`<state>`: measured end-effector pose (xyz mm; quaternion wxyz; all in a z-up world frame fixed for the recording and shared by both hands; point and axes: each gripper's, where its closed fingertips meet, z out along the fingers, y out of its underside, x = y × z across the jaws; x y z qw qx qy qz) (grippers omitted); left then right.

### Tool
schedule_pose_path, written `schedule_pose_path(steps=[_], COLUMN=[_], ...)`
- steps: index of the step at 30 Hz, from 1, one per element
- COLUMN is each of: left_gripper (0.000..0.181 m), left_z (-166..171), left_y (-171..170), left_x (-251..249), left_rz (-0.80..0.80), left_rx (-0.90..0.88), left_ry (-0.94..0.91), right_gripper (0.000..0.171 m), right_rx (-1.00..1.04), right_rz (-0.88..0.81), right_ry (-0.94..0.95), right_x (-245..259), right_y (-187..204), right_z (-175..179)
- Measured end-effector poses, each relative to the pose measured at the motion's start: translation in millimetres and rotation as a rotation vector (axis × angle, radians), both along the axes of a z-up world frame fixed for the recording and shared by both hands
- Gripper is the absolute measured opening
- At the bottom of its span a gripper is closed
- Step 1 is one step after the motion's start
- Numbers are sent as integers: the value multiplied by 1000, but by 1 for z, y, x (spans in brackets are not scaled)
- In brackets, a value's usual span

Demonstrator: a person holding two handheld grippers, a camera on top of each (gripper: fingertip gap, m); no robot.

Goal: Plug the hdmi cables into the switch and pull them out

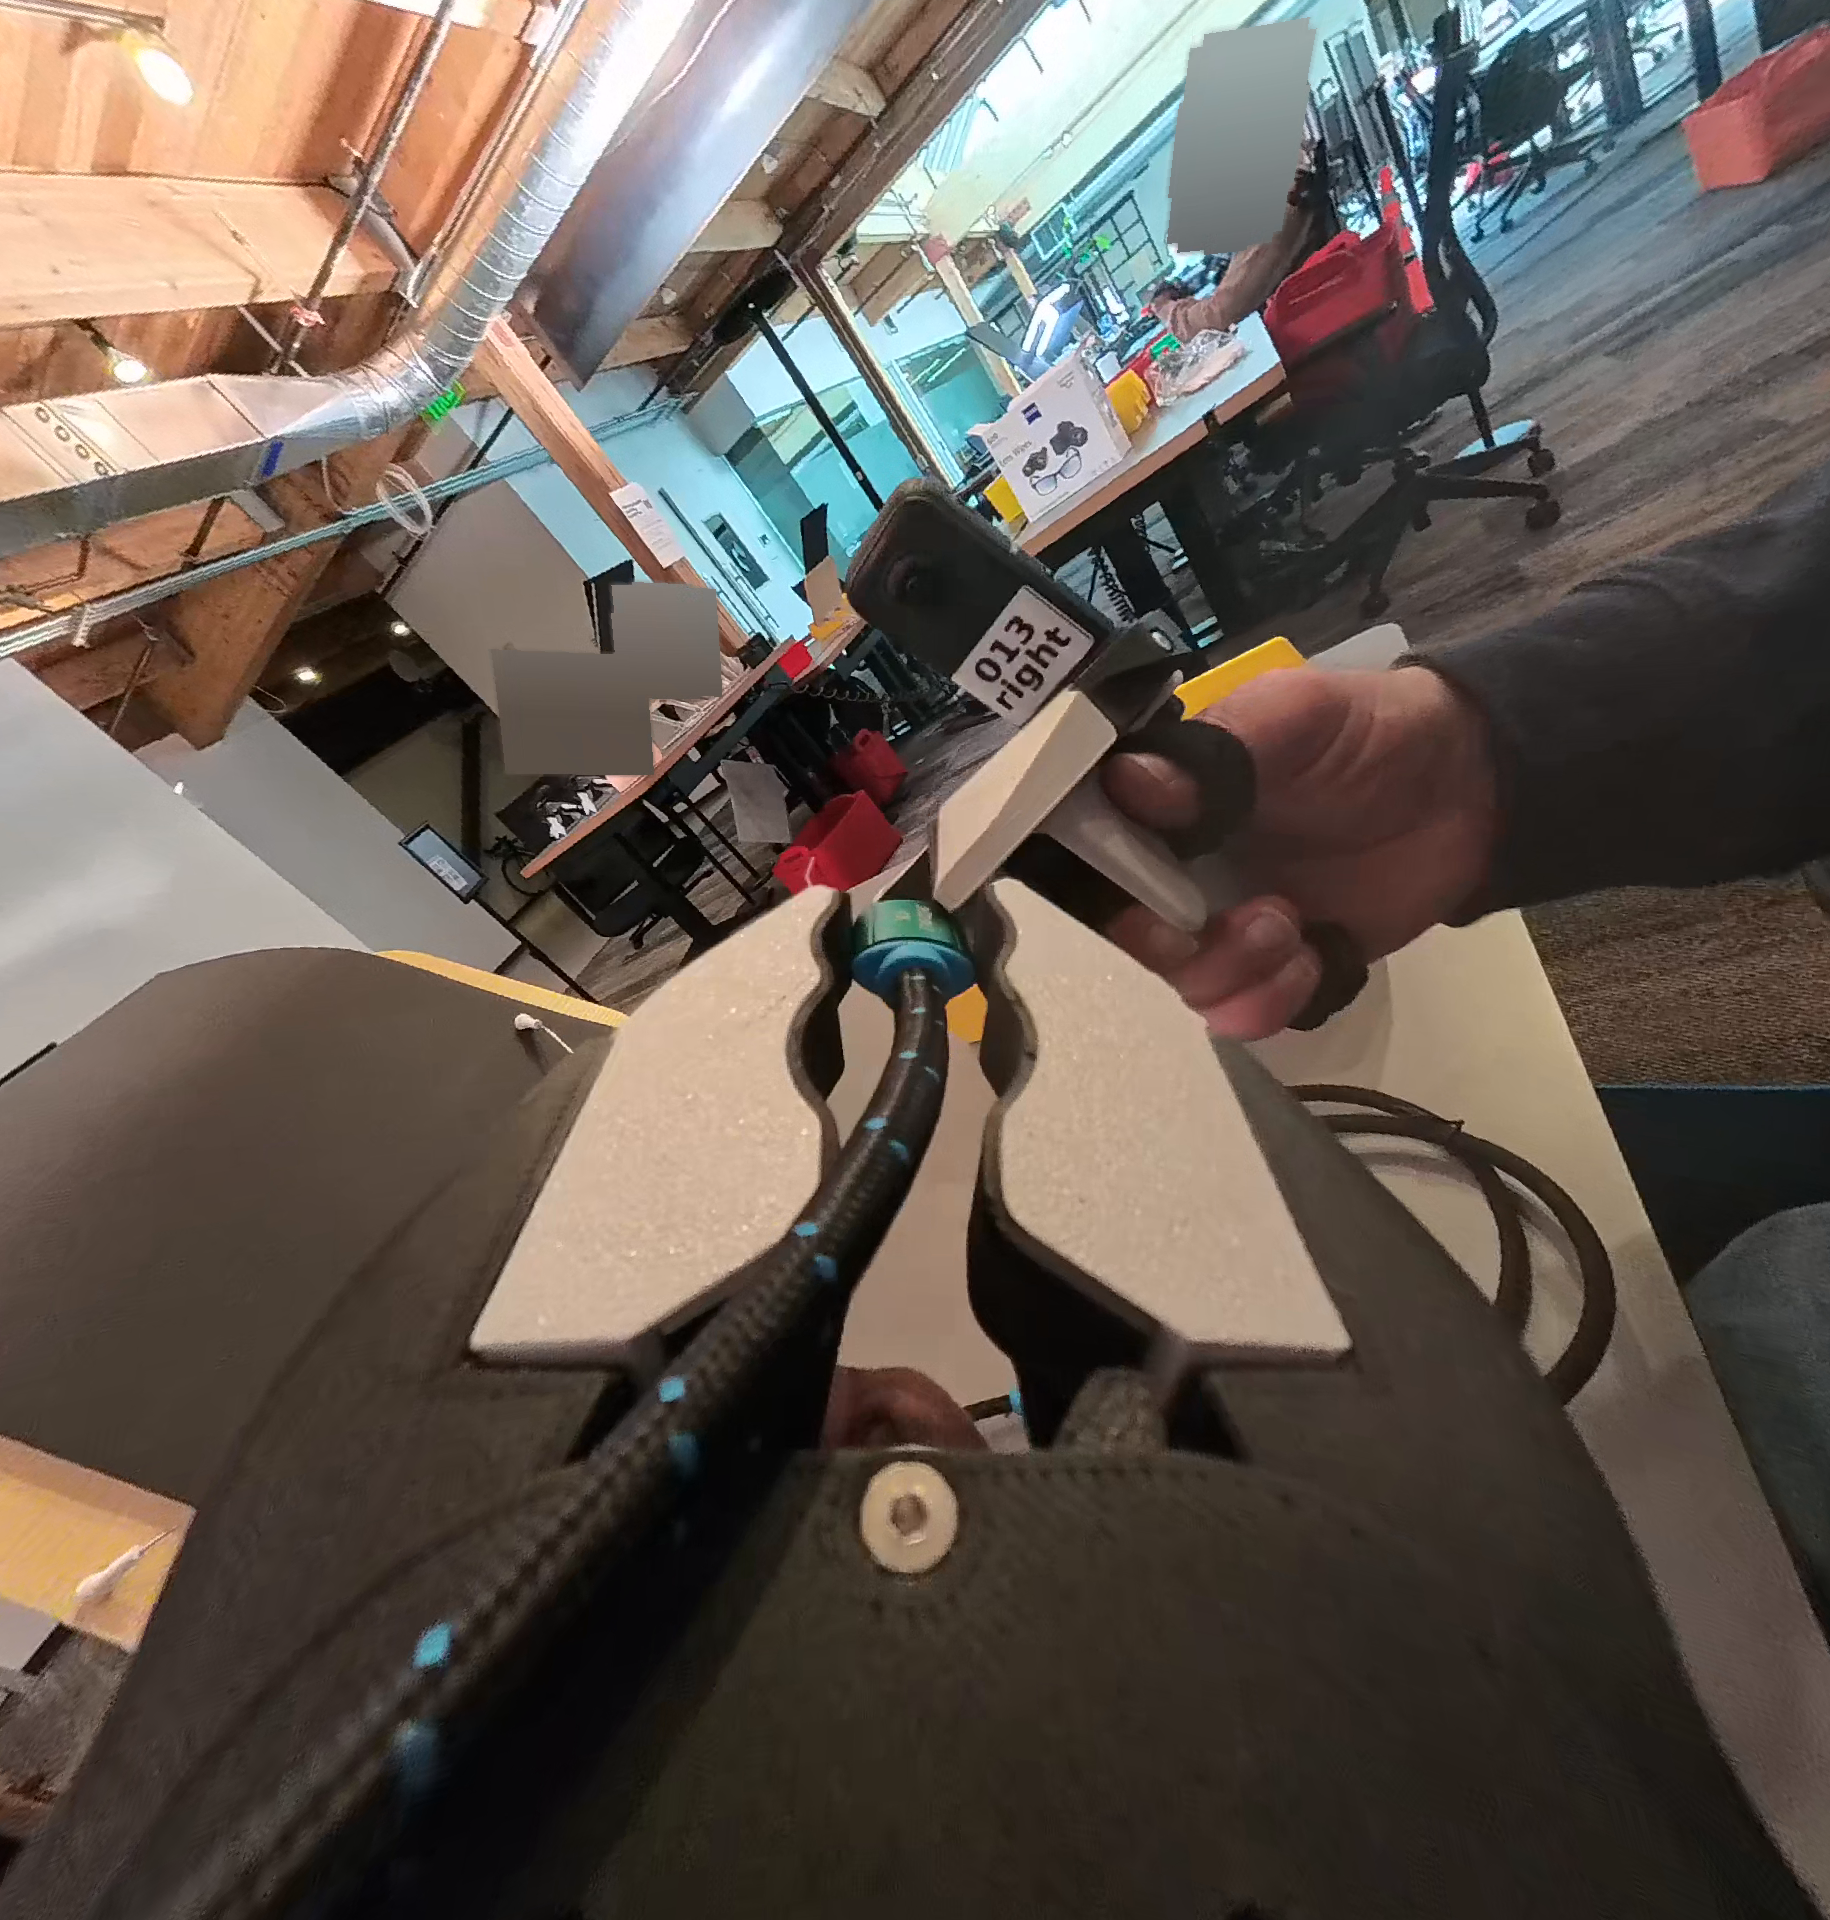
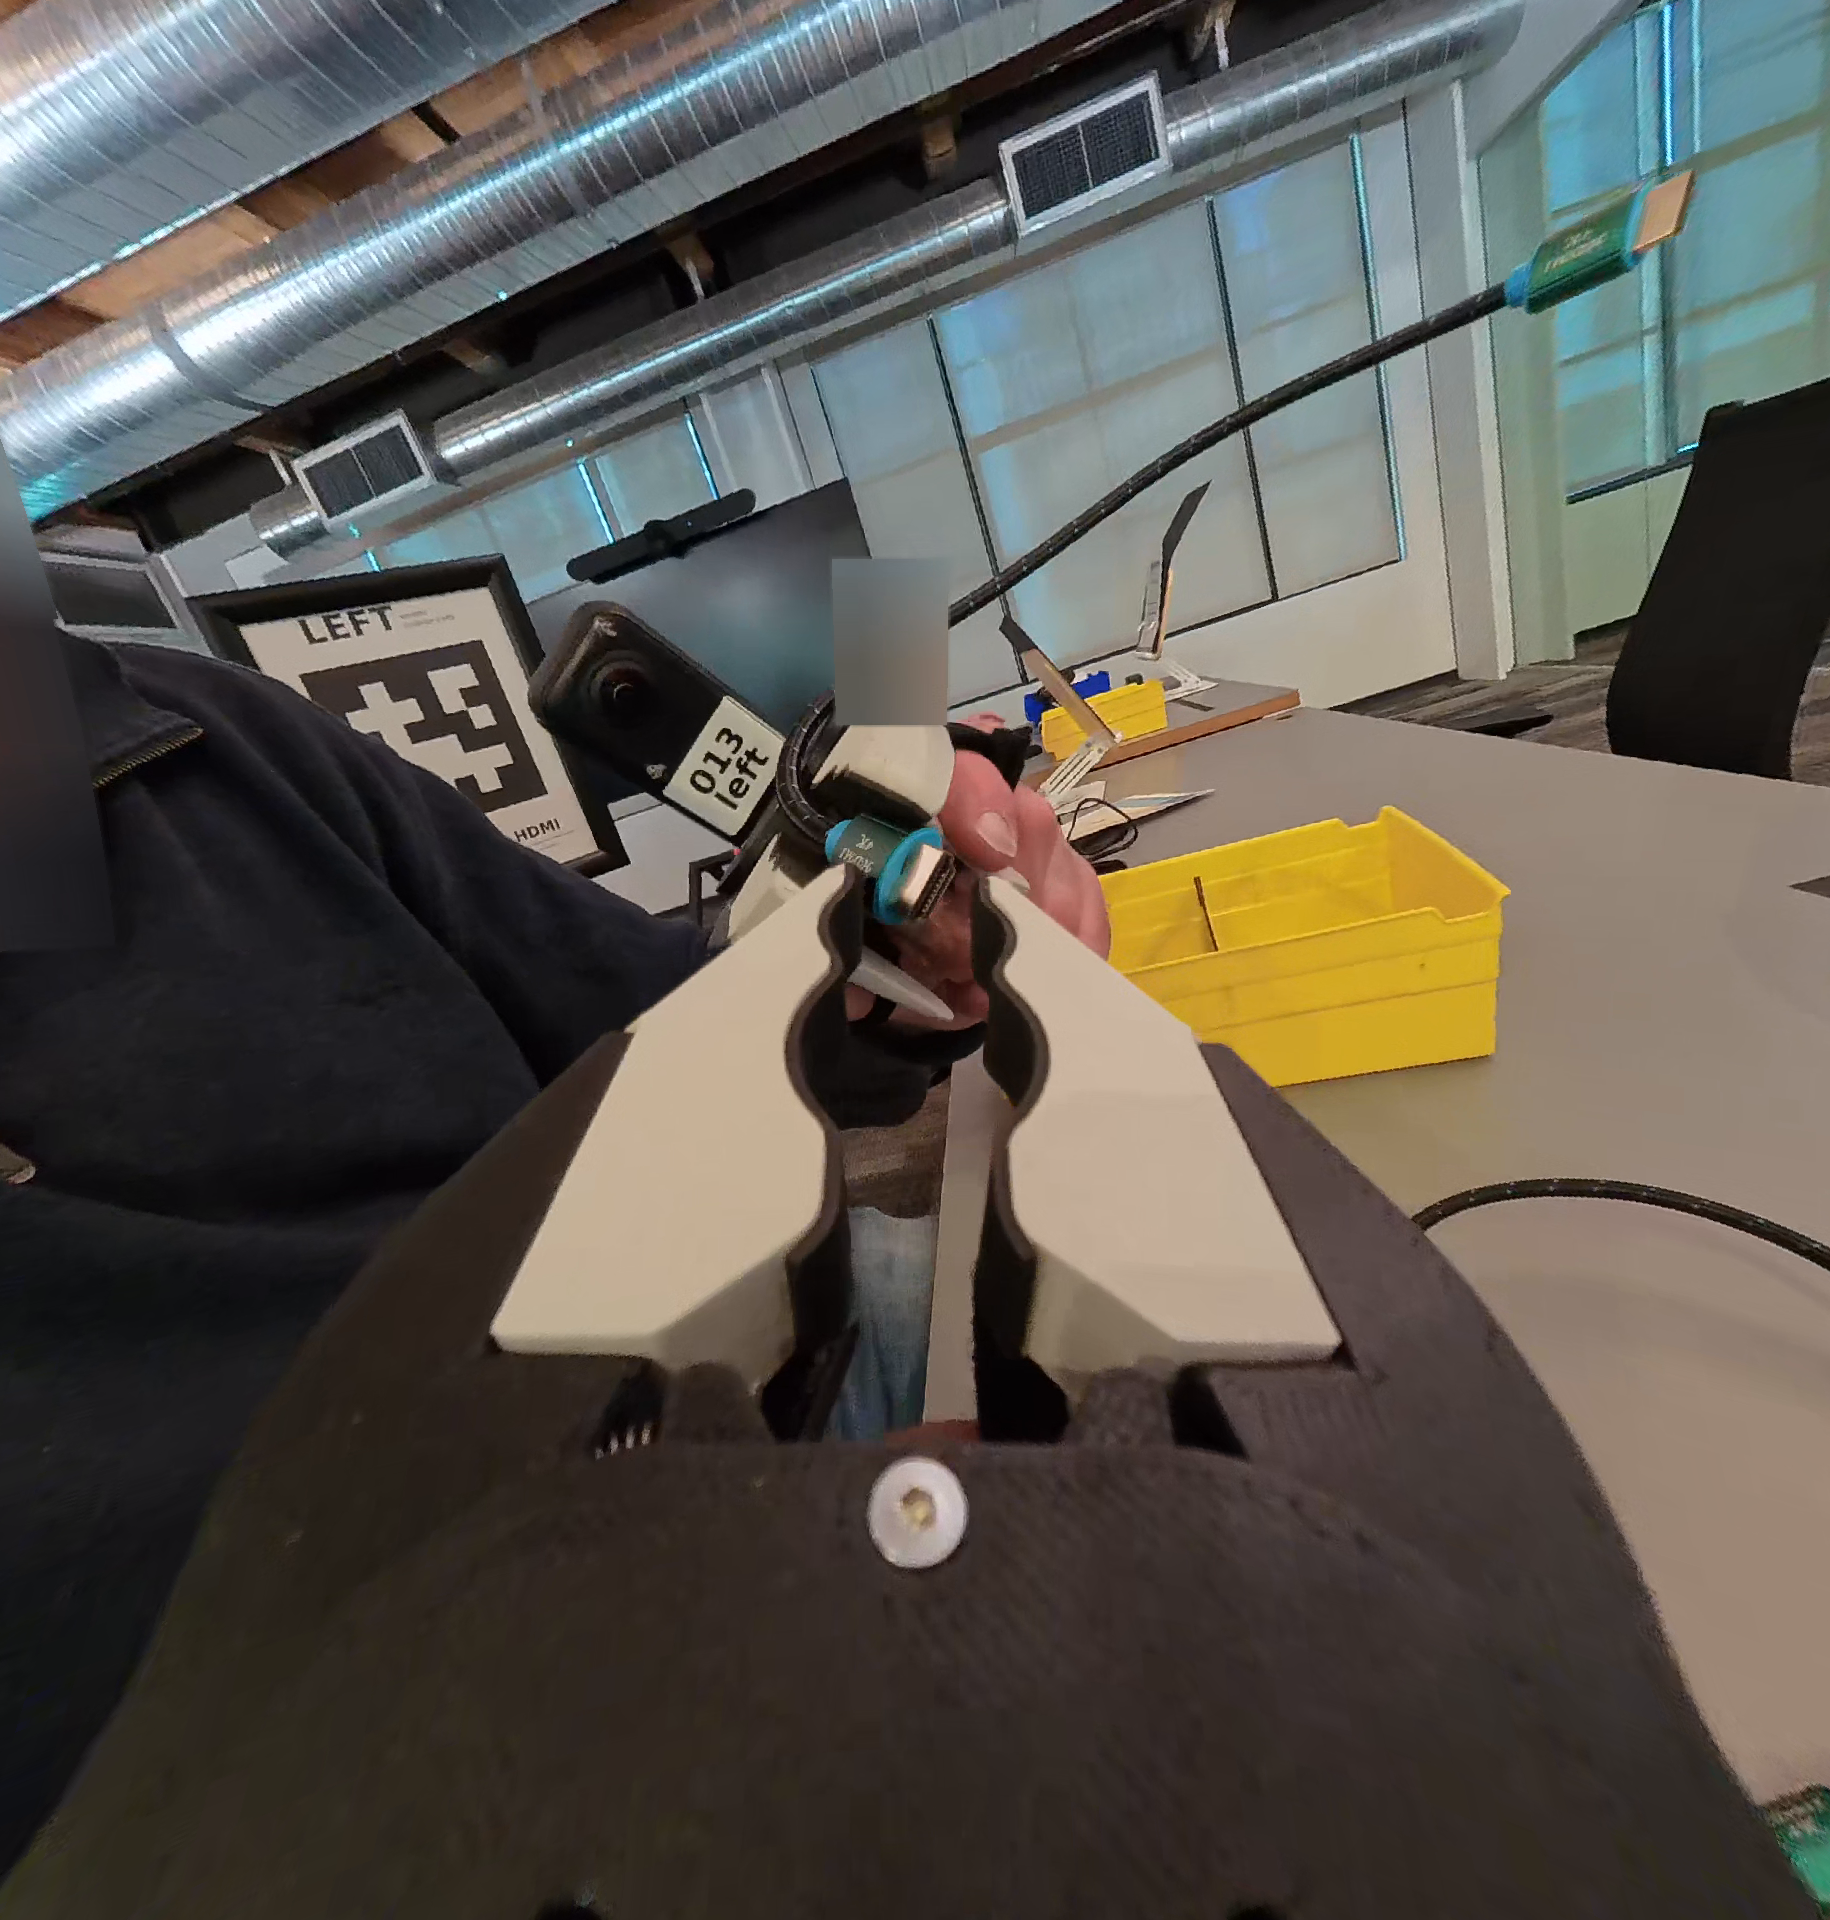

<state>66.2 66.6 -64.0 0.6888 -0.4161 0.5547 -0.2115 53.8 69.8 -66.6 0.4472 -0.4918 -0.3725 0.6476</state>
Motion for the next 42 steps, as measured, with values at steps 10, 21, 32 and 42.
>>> schedule_pose_path(steps=[10, 21, 32, 42], left_gripper=[22, 22, 21, 21], left_z=[-5, -5, -5, 5], left_y=[-10, -10, -6, 17], left_x=[1, 1, -1, -22], left_rz=[-82, -111, -129, -54], left_rx=[-12, -92, -156, -148], left_ry=[61, 23, 6, -12], right_gripper=[15, 13, 17, 40], right_rx=[-35, 55, 34, 126], right_rz=[114, 46, 23, -200], right_ry=[-12, -28, -25, -395], right_x=[-7, -6, -7, 15], right_y=[-15, -14, -7, 28], right_z=[-2, -1, 0, -51])
